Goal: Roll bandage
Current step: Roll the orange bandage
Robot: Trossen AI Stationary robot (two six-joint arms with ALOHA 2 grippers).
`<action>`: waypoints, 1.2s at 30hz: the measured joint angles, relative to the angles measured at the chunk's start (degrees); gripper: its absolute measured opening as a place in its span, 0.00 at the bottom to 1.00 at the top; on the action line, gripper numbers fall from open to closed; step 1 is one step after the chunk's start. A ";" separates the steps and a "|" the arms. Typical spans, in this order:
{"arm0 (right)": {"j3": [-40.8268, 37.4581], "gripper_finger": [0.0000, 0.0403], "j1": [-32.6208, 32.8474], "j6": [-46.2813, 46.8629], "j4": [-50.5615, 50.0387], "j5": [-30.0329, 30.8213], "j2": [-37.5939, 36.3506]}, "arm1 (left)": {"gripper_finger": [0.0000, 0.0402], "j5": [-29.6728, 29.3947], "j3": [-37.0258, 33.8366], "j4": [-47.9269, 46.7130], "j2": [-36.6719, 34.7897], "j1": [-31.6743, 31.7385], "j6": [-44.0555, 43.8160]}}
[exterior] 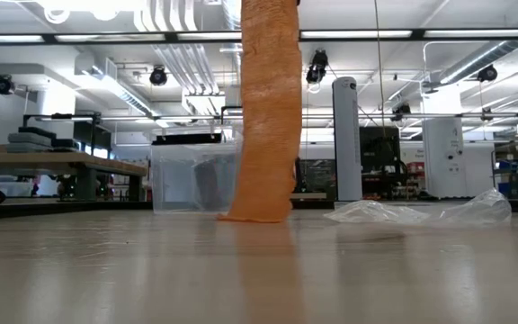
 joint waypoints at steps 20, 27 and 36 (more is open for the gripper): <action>-0.09 0.58 -0.13 6.84 0.22 -0.44 -0.48 | 0.12 -0.78 -0.04 -1.73 -0.02 -0.05 7.59; -0.09 0.61 -0.15 6.84 0.09 -0.48 -0.46 | 0.12 -2.03 -0.04 -1.69 0.20 -0.07 8.48; -0.09 0.53 -0.15 6.82 0.09 -0.54 -0.44 | 0.12 -2.21 -0.09 -0.76 0.22 -0.07 8.89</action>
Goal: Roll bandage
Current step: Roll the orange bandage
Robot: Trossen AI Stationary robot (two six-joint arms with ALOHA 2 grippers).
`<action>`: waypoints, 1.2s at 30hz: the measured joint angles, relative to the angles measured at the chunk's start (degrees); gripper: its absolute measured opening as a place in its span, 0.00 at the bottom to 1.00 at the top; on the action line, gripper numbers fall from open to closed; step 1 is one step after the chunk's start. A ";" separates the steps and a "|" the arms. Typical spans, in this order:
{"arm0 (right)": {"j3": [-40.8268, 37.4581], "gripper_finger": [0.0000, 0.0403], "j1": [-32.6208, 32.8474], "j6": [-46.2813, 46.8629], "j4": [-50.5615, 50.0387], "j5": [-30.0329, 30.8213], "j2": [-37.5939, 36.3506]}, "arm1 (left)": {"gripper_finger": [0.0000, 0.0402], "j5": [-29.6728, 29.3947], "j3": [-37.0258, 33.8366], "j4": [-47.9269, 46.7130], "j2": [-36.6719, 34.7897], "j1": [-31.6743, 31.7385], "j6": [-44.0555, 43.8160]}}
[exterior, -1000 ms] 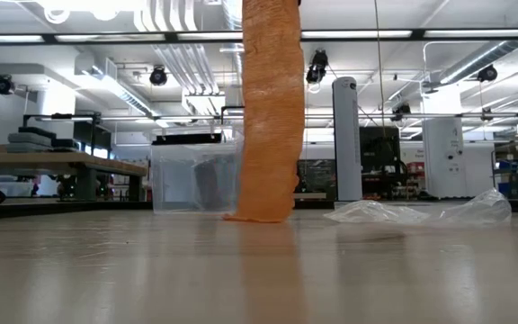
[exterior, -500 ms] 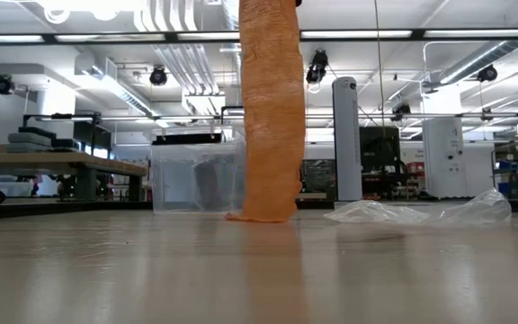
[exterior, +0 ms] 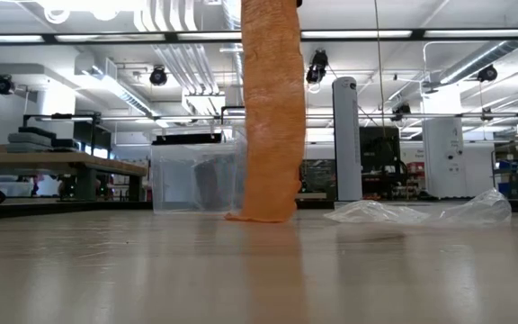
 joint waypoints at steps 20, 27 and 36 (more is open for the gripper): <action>0.02 0.30 0.07 -12.05 0.00 -0.33 0.09 | 0.36 -0.76 0.00 -4.68 -0.79 0.02 -10.88; 0.09 0.29 0.07 -29.41 0.06 -0.33 0.09 | 0.59 1.58 0.00 -6.69 -2.10 0.13 -22.43; 0.09 0.25 0.07 -46.80 -2.66 -0.12 0.07 | 0.71 4.76 0.00 -4.29 -1.73 0.22 -24.45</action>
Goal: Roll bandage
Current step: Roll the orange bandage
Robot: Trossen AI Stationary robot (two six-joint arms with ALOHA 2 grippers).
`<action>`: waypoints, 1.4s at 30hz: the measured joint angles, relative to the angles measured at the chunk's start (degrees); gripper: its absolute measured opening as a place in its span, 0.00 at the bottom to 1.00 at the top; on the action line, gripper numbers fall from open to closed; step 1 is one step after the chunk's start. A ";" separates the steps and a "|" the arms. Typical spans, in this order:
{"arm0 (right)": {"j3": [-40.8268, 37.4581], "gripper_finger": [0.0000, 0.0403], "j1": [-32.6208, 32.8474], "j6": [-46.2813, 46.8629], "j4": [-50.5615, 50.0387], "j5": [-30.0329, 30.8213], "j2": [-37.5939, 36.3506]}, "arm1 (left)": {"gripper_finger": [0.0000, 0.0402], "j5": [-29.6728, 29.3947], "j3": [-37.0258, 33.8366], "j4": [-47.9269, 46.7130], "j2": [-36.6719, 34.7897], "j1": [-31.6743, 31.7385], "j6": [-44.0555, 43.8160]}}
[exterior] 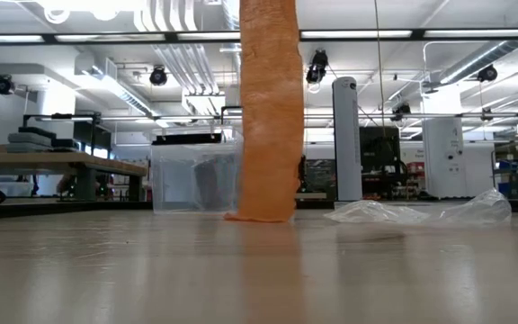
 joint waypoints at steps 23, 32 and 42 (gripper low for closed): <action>0.00 0.27 0.39 1.10 -0.63 0.01 0.00 | 0.30 -0.32 0.00 4.20 2.83 0.50 8.75; 0.00 0.36 0.37 21.77 0.13 -0.21 -0.15 | 0.12 -2.49 0.00 4.19 2.67 0.49 14.42; 0.04 0.50 0.33 39.97 0.49 0.34 -0.31 | 0.18 -3.30 0.00 5.08 2.89 0.46 17.79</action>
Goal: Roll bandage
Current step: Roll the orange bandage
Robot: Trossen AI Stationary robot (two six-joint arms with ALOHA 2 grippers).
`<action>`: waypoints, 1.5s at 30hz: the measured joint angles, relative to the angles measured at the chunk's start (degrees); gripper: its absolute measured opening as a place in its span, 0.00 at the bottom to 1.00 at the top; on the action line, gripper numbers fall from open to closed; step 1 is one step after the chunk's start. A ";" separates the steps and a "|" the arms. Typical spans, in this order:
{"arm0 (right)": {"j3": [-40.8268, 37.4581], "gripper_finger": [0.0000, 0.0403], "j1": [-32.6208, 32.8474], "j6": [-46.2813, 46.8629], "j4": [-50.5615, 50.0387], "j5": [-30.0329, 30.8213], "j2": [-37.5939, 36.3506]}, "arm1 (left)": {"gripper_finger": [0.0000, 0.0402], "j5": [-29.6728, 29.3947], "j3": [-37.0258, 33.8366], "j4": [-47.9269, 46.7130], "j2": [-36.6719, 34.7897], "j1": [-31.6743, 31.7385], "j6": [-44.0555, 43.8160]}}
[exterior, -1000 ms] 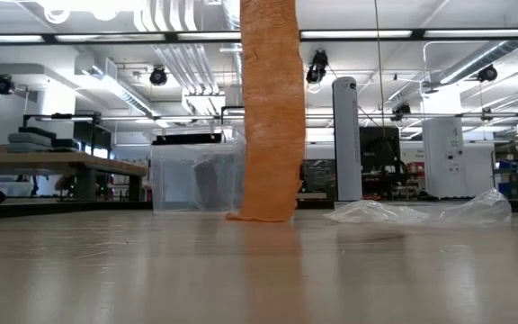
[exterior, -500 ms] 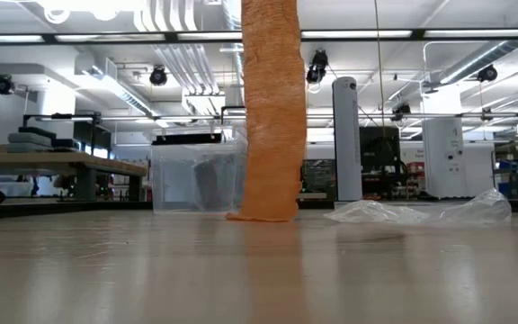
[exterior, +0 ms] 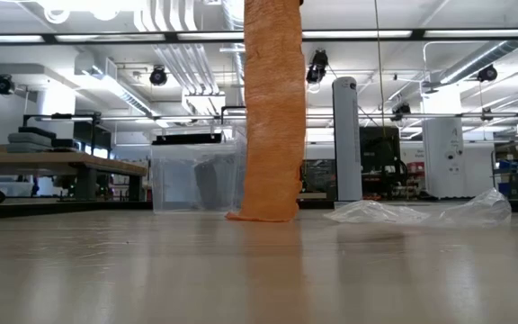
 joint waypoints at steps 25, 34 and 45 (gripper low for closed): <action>-0.13 0.55 -1.87 1.71 -0.58 2.91 0.26 | 0.18 -2.51 0.04 2.46 0.70 0.02 -1.93; -0.13 0.53 -1.95 3.65 -0.41 3.59 0.24 | 0.17 -4.46 0.04 2.94 1.03 -0.04 1.00; -0.13 0.56 -2.38 6.76 -0.50 4.48 0.24 | 0.18 -4.81 0.04 2.93 1.00 -0.02 4.90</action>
